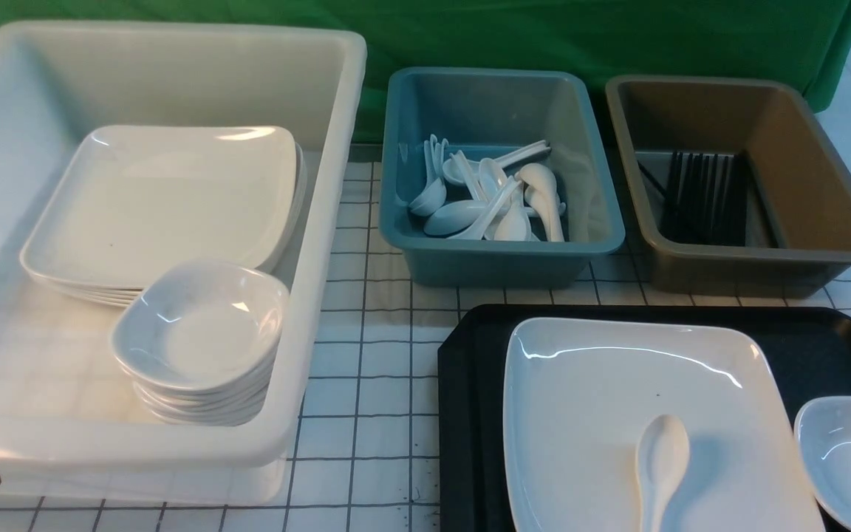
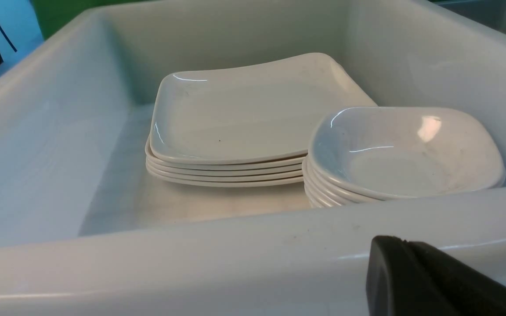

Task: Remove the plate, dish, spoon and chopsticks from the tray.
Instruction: Use the left arm to grab a soup spoon from the plate

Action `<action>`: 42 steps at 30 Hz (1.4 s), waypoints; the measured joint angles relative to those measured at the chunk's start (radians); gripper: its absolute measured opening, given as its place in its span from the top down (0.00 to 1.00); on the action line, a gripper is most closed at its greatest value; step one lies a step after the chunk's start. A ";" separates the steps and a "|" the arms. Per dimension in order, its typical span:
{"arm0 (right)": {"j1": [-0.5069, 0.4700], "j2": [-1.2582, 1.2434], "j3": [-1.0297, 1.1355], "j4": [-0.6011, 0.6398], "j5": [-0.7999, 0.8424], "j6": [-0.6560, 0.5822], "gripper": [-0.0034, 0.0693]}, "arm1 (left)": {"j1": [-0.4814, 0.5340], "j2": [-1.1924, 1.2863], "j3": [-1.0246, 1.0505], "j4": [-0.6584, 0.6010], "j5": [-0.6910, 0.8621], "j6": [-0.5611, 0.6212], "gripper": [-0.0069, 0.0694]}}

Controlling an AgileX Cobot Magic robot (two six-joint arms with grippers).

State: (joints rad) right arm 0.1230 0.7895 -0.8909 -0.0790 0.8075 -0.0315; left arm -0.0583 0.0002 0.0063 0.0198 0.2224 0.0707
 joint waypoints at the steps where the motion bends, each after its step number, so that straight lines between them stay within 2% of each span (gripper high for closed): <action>1: 0.000 -0.062 0.045 -0.001 -0.012 -0.006 0.91 | 0.000 0.000 0.000 0.000 0.000 0.000 0.88; 7: 0.000 -0.431 0.301 -0.001 -0.097 -0.037 0.91 | 0.000 0.000 0.000 -0.031 -0.021 -0.018 0.88; 8: 0.000 -0.474 0.327 -0.001 -0.102 -0.038 0.91 | 0.000 0.000 0.000 -0.108 -0.041 -0.064 0.88; 10: 0.000 -0.538 0.363 -0.001 -0.105 -0.038 0.91 | 0.000 0.000 0.000 -0.339 -0.074 -0.202 0.88; 11: 0.000 -0.544 0.371 -0.001 -0.105 -0.038 0.91 | 0.000 0.000 0.000 -0.397 -0.079 -0.237 0.88; 14: 0.000 -0.617 0.423 -0.001 -0.105 -0.033 0.91 | 0.000 0.000 0.000 -0.792 -0.094 -0.436 0.88; 17: 0.000 -0.629 0.439 -0.001 -0.106 -0.030 0.90 | 0.000 0.000 0.000 -0.866 -0.108 -0.472 0.88; 24: 0.000 -0.629 0.442 -0.001 -0.133 0.023 0.90 | 0.000 0.000 0.000 -0.887 -0.194 -0.530 0.88; 27: 0.000 -0.629 0.442 -0.001 -0.137 0.043 0.89 | -0.004 -0.001 -0.033 -0.869 -0.103 -0.504 0.88; 29: 0.000 -0.629 0.442 -0.001 -0.137 0.048 0.89 | -0.017 0.002 -0.128 -0.812 -0.008 -0.425 0.88; 32: 0.000 -0.629 0.442 -0.001 -0.137 0.049 0.88 | -0.034 0.073 -0.307 -0.690 0.078 -0.384 0.88; 34: 0.000 -0.629 0.442 -0.001 -0.137 0.050 0.88 | -0.040 0.166 -0.442 -0.604 0.187 -0.380 0.88; 37: 0.000 -0.629 0.442 -0.001 -0.137 0.050 0.87 | -0.045 0.434 -0.706 -0.500 0.564 -0.343 0.88; 40: 0.000 -0.629 0.442 -0.001 -0.136 0.050 0.86 | -0.045 0.654 -0.854 -0.419 0.827 -0.285 0.88; 41: 0.000 -0.629 0.442 -0.001 -0.136 0.050 0.86 | -0.045 0.670 -0.863 -0.411 0.841 -0.280 0.88; 42: 0.000 -0.629 0.442 -0.001 -0.132 0.050 0.85 | -0.045 0.794 -0.924 -0.367 0.921 -0.238 0.88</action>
State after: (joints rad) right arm 0.1230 0.1603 -0.4494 -0.0797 0.6759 0.0188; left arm -0.1028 0.7946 -0.9174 -0.3473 1.1433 -0.1676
